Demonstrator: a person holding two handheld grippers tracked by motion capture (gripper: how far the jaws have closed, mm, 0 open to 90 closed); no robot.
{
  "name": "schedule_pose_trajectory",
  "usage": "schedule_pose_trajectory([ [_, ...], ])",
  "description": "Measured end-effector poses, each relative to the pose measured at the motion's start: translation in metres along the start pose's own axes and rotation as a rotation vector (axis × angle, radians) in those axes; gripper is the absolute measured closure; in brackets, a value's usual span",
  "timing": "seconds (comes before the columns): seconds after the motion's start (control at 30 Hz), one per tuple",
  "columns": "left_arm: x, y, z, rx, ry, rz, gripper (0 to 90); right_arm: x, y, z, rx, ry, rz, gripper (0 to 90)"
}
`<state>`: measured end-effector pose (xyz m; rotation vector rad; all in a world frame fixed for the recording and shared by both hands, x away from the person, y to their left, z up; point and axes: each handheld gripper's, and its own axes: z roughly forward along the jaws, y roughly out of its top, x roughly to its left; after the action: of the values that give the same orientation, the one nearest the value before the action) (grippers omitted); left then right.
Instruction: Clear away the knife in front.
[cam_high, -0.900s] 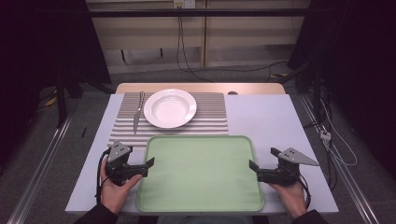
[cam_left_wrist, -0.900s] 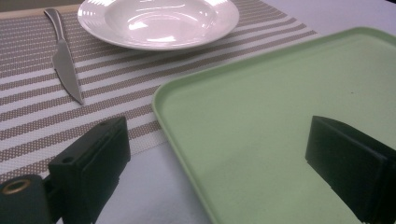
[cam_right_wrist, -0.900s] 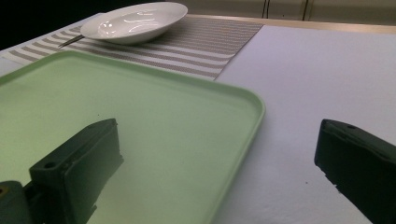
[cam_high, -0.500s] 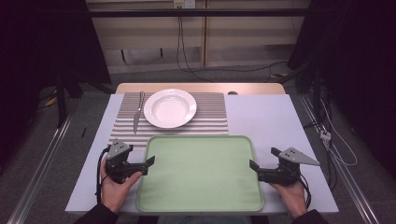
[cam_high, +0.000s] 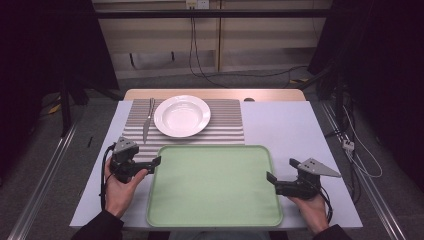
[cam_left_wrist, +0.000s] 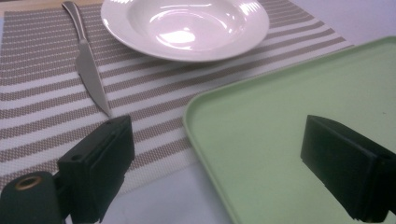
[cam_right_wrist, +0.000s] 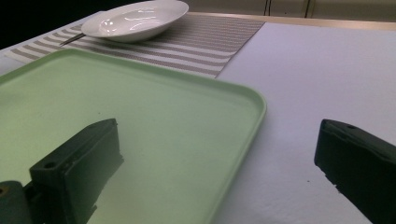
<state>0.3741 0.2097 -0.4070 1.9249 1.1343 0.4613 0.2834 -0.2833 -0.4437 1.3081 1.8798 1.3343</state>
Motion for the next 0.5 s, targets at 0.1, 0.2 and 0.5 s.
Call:
schedule_pose_trajectory([
  [0.1,0.006,0.007,0.004,0.026,-0.005,0.009,9.9,0.000,0.000,0.000,0.003,0.005,-0.005,0.3],
  [0.2,0.012,0.010,0.009,0.027,0.003,-0.012,9.7,0.000,0.000,0.001,0.003,0.009,-0.005,0.2],
  [0.5,0.035,0.025,0.024,0.108,0.004,-0.013,12.4,-0.004,-0.001,0.002,0.005,0.003,0.005,0.2],
])
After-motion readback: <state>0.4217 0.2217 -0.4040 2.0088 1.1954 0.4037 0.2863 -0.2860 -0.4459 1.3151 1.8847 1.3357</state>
